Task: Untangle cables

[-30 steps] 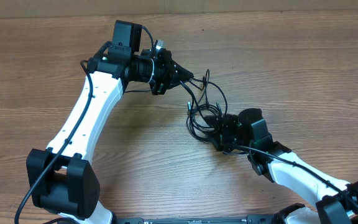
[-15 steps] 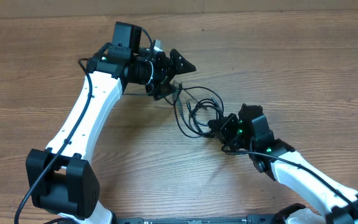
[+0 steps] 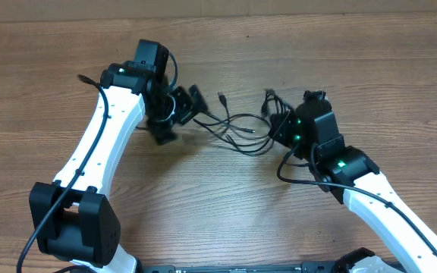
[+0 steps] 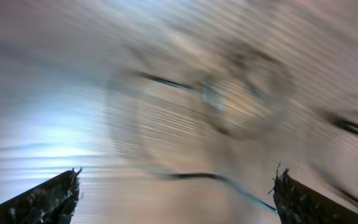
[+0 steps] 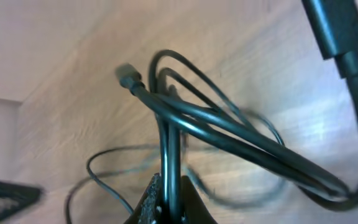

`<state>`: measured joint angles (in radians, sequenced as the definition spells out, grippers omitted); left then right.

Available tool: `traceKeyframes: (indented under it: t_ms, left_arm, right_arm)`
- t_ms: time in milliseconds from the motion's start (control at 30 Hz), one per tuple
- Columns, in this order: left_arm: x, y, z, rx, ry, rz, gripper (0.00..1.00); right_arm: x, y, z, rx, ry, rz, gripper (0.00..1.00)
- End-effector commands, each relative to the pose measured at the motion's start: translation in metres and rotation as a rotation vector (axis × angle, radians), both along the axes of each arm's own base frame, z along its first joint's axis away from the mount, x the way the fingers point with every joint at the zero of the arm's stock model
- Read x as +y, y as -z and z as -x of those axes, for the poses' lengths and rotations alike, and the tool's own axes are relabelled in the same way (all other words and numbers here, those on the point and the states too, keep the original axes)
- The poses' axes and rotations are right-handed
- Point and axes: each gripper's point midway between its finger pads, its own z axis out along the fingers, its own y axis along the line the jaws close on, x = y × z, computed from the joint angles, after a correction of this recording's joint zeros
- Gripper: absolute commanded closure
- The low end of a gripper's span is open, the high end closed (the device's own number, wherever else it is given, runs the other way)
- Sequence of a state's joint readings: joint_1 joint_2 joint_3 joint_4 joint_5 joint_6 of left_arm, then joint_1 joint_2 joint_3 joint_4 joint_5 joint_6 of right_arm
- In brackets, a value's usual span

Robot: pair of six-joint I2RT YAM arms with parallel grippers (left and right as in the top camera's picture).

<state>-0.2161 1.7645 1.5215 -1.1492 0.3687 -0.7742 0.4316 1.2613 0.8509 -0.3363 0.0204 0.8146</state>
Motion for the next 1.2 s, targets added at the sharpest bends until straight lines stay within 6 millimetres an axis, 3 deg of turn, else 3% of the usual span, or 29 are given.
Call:
traceKeyframes:
  t_ms: [0, 100, 267, 333, 400, 500, 533, 833, 1000, 1167]
  left_arm:
    - [0.075, -0.001, 0.001, -0.041, -0.103, -0.421, 0.0]
    - [0.053, 0.0, 0.017, 0.04, -0.098, -0.296, 0.0]
    - [-0.029, -0.019, 0.032, 0.107, 0.03, 0.172, 0.0]
    - [-0.052, -0.026, 0.035, 0.121, 0.05, 0.29, 0.01]
    - [-0.073, -0.028, 0.039, 0.156, 0.039, 0.368, 0.0]
    - [-0.093, -0.017, 0.043, 0.203, -0.026, 0.379, 0.0]
    - [-0.109, -0.008, 0.047, 0.243, -0.076, 0.392, 0.01]
    - [-0.173, -0.01, 0.041, 0.245, -0.23, 0.46, 0.0]
    - [-0.187, 0.005, 0.052, 0.234, -0.365, 0.35, 0.01]
    - [-0.194, 0.006, 0.06, 0.287, -0.429, 0.348, 0.0]
  right_arm:
    - [-0.011, -0.052, -0.023, -0.171, 0.021, 0.09, 0.96]
    - [-0.014, -0.058, -0.026, -0.187, 0.037, 0.097, 0.96]
    - [-0.026, -0.047, -0.022, -0.144, 0.083, 0.144, 0.96]
    - [-0.028, -0.046, -0.022, -0.138, 0.092, 0.154, 0.96]
    - [-0.029, -0.043, -0.02, -0.119, 0.11, 0.136, 0.96]
    - [-0.03, -0.039, -0.018, -0.074, 0.182, 0.057, 0.96]
    - [-0.031, -0.038, -0.017, -0.048, 0.233, 0.0, 0.96]
    - [-0.032, -0.031, -0.011, 0.015, 0.302, -0.075, 0.96]
    - [-0.021, -0.028, -0.006, 0.051, 0.257, -0.118, 0.96]
    - [-0.034, -0.024, -0.007, 0.071, 0.293, -0.106, 0.96]
